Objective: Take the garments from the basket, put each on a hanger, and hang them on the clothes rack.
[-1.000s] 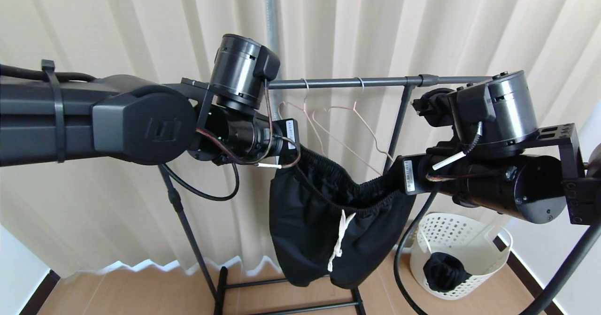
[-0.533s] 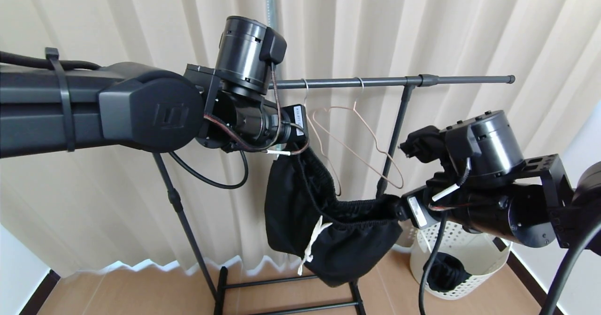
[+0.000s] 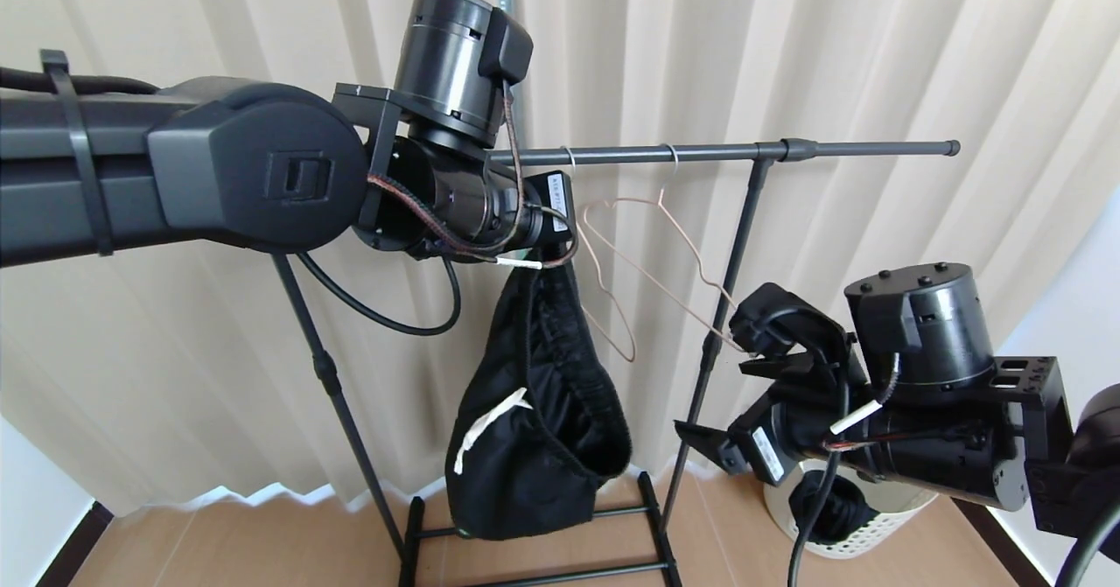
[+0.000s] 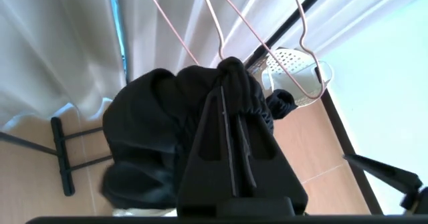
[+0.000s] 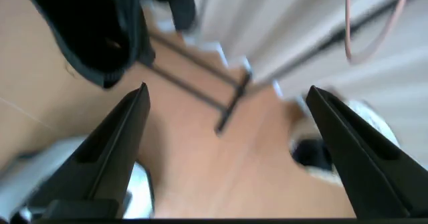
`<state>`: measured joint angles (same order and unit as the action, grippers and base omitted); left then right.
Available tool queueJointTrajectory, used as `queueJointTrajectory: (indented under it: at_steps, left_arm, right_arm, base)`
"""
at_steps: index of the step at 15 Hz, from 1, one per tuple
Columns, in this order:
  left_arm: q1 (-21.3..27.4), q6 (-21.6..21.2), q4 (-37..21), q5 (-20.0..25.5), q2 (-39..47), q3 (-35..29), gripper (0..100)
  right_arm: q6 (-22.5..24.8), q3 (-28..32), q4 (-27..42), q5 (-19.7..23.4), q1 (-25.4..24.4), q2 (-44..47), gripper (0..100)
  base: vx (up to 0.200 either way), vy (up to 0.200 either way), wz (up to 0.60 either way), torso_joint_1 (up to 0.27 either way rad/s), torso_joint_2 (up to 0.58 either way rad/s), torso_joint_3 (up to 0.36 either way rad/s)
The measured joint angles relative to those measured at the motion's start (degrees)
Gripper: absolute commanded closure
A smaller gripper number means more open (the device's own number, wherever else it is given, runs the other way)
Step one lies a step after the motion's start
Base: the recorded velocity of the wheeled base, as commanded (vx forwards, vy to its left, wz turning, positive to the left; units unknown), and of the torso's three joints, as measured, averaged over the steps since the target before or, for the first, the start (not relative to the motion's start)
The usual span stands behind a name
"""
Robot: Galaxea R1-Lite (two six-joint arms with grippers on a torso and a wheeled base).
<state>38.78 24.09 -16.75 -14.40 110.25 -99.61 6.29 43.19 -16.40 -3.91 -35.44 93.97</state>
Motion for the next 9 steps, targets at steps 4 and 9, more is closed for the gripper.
queueJointTrajectory:
  at_steps: [4, 9]
  left_arm:
    - [0.1, -0.1, -2.4, 0.1, -0.7, 0.5, 100]
    - [1.3, -1.0, -2.4, 0.1, -1.0, 0.6, 100]
  right_arm:
    - [-3.6, -1.9, -9.7, 10.4, 0.2, 1.7, 0]
    - [-4.9, -1.7, -20.7, 11.5, 0.4, 8.6, 0]
  base:
    - [0.000, 0.000, 0.00, 0.000, 0.00, 0.000]
    - [0.000, 0.000, 0.00, 0.000, 0.00, 0.000]
